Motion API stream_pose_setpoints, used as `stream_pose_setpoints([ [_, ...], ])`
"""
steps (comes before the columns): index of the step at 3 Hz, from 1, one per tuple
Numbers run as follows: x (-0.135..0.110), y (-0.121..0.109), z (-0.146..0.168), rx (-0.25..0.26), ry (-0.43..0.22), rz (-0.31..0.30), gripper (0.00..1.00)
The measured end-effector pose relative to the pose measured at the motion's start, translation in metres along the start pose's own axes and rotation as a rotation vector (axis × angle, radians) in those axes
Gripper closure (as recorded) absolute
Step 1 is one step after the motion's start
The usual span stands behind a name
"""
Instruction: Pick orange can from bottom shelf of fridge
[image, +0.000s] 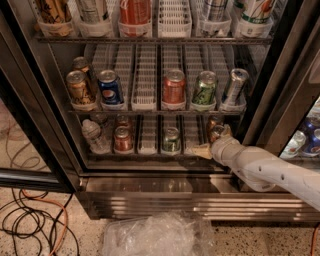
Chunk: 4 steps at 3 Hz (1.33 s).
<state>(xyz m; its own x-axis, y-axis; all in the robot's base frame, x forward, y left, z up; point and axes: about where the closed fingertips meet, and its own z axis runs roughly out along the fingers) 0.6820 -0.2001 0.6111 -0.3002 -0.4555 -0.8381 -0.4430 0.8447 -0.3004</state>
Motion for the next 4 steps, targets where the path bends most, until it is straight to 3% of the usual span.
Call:
stream_pose_setpoints([
  [1,-0.005,-0.002,-0.003,0.0,0.0,0.0,0.06],
  [2,0.017,-0.007,0.012,0.024,0.054,0.034,0.03],
  [3,0.023,-0.011,0.013,0.036,0.074,0.038,0.0],
  [4,0.029,-0.018,0.016,0.063,0.089,0.039,0.19],
])
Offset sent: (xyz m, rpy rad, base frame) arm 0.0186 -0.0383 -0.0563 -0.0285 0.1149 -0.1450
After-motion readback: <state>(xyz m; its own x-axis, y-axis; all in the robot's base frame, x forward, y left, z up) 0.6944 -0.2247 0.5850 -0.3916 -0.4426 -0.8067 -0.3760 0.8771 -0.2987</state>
